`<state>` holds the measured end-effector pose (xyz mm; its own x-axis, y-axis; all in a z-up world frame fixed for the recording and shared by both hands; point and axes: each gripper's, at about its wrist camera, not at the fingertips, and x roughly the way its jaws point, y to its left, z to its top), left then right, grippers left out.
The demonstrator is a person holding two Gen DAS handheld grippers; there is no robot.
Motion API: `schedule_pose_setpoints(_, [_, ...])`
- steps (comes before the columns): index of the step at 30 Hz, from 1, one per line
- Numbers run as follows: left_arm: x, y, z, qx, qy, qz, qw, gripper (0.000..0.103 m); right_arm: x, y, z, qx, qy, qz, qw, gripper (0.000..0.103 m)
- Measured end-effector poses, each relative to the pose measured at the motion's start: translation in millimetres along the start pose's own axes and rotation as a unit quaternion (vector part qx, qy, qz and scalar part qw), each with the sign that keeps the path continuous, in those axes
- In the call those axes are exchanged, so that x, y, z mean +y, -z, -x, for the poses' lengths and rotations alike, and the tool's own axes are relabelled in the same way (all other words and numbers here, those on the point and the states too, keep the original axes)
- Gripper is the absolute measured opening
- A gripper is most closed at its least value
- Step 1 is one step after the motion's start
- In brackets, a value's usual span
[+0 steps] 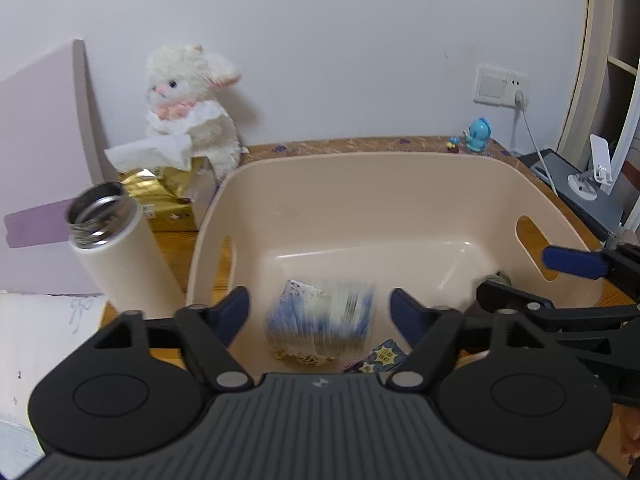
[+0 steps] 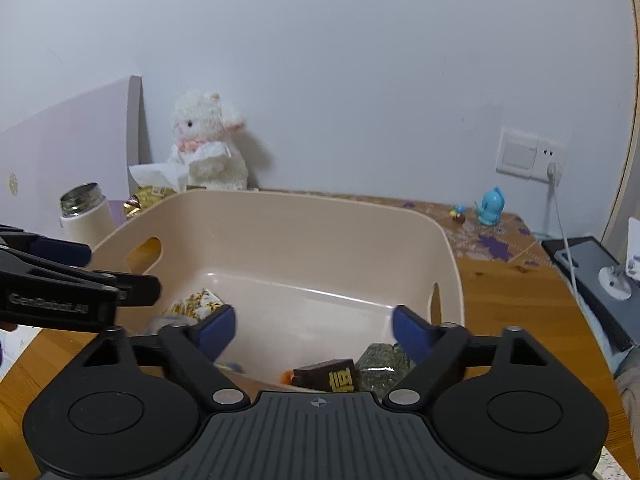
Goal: Organize objects
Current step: 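Carry both boxes over the basket and release them inside, then grasp the hair clip with the left tool while the right tool grasps the white medicine box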
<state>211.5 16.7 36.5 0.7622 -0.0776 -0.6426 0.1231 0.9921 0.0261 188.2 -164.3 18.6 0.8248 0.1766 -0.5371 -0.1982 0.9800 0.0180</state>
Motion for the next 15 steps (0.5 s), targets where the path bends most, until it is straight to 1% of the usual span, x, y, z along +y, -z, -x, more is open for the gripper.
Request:
schedule_pose_setpoints(2, [3, 2, 14, -0.013, -0.003, -0.005, 0.9999, 0.086, 1, 1, 10, -0.007, -0.001, 0.003, 1.000, 0.100])
schedule_pose_setpoints(3, [4, 4, 21, -0.017, -0.006, -0.008, 0.9998, 0.087, 3, 2, 15, -0.010, -0.001, 0.006, 1.000, 0.101])
schedule_pose_setpoints(4, [6, 6, 28, -0.020, -0.007, -0.009, 0.9997, 0.090, 4, 3, 20, -0.012, -0.001, 0.009, 1.000, 0.103])
schedule_pose_setpoints(5, [8, 8, 34, -0.023, -0.009, -0.009, 0.9996, 0.093, 6, 6, 25, -0.014, -0.001, 0.012, 1.000, 0.103])
schedule_pose_setpoints(8, [15, 16, 50, -0.023, -0.005, -0.003, 0.9997, 0.097, 11, 13, 36, -0.015, -0.001, 0.021, 1.000, 0.103])
schedule_pose_setpoints(10, [20, 23, 56, -0.016, 0.000, 0.002, 0.9999, 0.097, 14, 19, 40, -0.010, -0.004, 0.024, 1.000, 0.103])
schedule_pose_setpoints(13, [26, 35, 60, -0.010, -0.007, -0.004, 0.9999, 0.097, 21, 31, 38, 0.007, -0.009, 0.026, 1.000, 0.103])
schedule_pose_setpoints(15, [29, 44, 58, -0.002, -0.017, -0.009, 0.9998, 0.097, 26, 40, 30, 0.026, -0.010, 0.027, 0.999, 0.103])
